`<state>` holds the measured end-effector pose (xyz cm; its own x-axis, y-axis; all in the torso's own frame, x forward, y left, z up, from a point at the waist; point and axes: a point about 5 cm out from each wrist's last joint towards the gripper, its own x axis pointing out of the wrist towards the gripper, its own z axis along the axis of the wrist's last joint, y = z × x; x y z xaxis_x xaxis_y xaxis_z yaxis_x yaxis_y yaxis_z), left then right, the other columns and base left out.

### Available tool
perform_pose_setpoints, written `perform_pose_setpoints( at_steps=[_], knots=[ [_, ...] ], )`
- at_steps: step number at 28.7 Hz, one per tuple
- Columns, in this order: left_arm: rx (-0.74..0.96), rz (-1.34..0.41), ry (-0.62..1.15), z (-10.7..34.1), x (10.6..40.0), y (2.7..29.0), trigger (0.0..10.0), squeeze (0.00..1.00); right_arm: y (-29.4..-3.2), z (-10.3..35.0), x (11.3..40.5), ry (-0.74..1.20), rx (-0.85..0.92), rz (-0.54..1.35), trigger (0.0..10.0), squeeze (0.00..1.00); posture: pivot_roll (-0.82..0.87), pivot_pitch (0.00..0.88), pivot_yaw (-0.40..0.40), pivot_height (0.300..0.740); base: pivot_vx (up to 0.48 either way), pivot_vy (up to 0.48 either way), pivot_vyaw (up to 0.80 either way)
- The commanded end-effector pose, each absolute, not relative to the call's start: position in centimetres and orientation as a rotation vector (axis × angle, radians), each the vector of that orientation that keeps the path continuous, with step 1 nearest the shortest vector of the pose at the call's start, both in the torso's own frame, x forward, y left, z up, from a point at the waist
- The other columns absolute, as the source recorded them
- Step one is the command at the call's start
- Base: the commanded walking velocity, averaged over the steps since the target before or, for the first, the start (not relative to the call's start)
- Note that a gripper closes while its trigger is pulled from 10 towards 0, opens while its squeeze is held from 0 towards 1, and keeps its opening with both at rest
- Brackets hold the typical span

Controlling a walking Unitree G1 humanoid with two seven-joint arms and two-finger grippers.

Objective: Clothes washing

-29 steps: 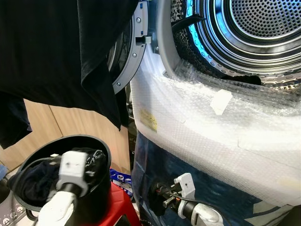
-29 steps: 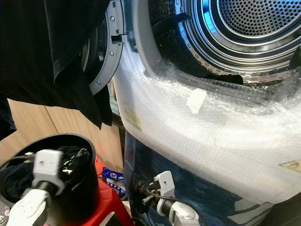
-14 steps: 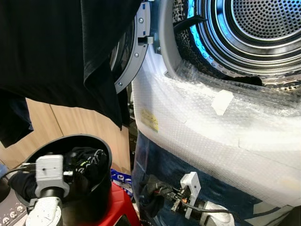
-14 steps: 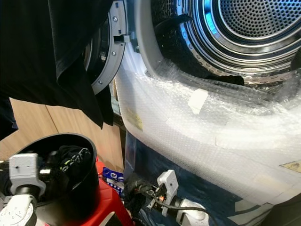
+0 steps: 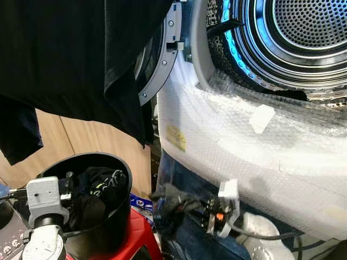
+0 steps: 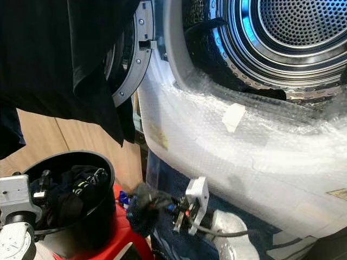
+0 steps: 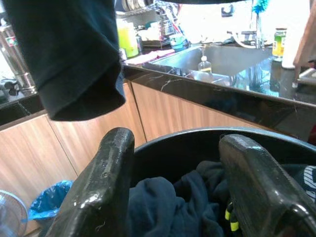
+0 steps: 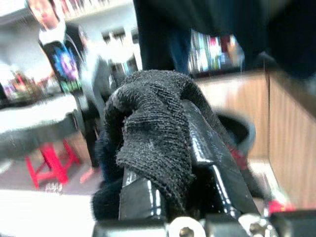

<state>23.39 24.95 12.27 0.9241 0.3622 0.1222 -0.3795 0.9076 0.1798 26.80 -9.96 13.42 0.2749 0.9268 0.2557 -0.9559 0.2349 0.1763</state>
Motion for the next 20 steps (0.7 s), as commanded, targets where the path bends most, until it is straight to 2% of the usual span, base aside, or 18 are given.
perform_pose_setpoints(
  at_steps=[1,3,9,12,15,18,20],
  knots=[
    [0.222,0.356,-0.101,12.5,23.9,24.6,10.0,0.0,-10.6,17.8,28.2,-0.279,0.333,1.284,0.0,0.0,0.11,0.0,-0.005,0.74,0.0,0.0,0.0],
    [0.223,0.354,-0.101,12.5,24.0,24.5,10.0,0.0,-10.8,18.5,28.5,-0.304,0.337,1.275,0.0,0.0,0.11,0.0,-0.004,0.74,0.0,0.0,0.0],
    [0.213,0.358,-0.105,12.5,24.2,24.5,10.0,0.0,-12.4,26.2,30.3,-0.578,0.352,1.298,0.0,0.0,0.11,0.0,-0.003,0.74,0.0,0.0,0.0],
    [0.21,0.358,-0.108,12.5,24.3,24.5,10.0,0.0,-13.1,29.4,31.3,-0.697,0.371,1.25,0.0,0.0,0.11,0.0,-0.002,0.74,0.0,0.0,0.0],
    [0.206,0.354,-0.11,12.5,24.4,24.5,10.0,0.0,-13.3,30.9,31.9,-0.746,0.386,1.243,0.0,0.0,0.11,0.0,0.006,0.74,0.0,0.0,0.0],
    [0.205,0.343,-0.107,12.5,24.6,24.3,10.0,0.0,-13.2,33.0,33.0,-0.78,0.317,1.231,0.0,0.0,0.11,0.0,0.003,0.74,0.0,0.0,0.0],
    [0.204,0.342,-0.107,12.4,24.7,24.3,10.0,0.0,-13.2,34.1,34.2,-0.788,0.309,1.168,0.0,0.0,0.11,0.0,0.001,0.74,0.0,0.0,0.0]
  ],
)
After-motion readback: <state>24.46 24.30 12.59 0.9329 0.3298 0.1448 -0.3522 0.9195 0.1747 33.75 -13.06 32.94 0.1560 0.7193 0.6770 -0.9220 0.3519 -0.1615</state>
